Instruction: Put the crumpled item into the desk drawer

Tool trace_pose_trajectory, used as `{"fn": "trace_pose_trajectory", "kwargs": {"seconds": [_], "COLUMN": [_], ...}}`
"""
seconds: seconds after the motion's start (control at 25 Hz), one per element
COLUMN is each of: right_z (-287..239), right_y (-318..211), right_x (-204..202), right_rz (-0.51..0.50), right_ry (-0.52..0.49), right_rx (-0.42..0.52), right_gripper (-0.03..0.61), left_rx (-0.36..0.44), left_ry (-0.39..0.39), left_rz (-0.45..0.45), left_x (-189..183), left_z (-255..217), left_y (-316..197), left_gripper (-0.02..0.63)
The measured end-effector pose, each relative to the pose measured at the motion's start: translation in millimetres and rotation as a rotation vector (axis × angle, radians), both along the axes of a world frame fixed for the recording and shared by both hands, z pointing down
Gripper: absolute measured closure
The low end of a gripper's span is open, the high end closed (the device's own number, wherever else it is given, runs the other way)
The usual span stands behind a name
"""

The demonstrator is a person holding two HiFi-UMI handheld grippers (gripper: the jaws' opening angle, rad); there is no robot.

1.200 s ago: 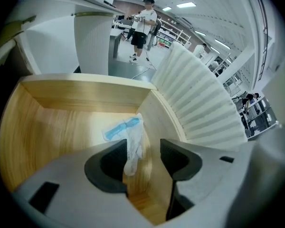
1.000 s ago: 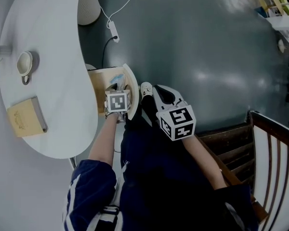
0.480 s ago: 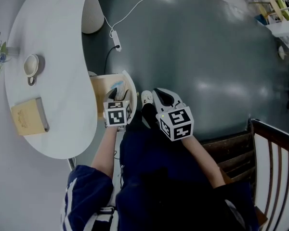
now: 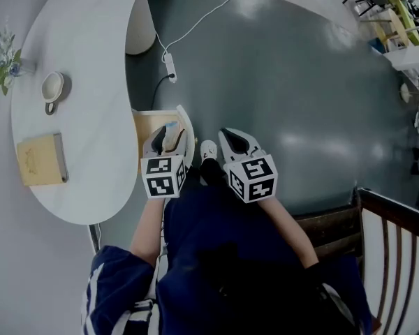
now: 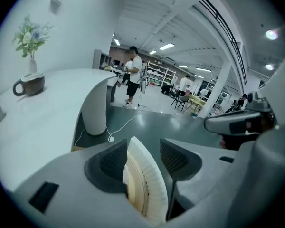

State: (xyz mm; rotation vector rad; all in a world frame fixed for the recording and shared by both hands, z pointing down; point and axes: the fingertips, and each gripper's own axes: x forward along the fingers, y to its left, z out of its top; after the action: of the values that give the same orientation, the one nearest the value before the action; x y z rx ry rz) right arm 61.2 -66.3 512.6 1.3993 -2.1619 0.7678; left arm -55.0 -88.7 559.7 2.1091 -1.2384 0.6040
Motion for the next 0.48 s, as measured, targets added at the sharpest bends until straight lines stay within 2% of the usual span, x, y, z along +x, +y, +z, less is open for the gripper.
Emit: {"fn": "trace_pose_trajectory", "kwargs": {"seconds": [0.48], "right_z": [-34.4], "right_y": [-15.1], "right_x": [-4.6], "right_rz": [-0.023], "right_ry": [-0.041], "right_rx": [0.104], "right_gripper": [0.572], "left_rx": [0.224], "left_ry": [0.005], "left_rz": [-0.030], "left_x": [-10.5], "left_z": [-89.7], "left_y": [-13.5], "left_gripper": [0.408]}}
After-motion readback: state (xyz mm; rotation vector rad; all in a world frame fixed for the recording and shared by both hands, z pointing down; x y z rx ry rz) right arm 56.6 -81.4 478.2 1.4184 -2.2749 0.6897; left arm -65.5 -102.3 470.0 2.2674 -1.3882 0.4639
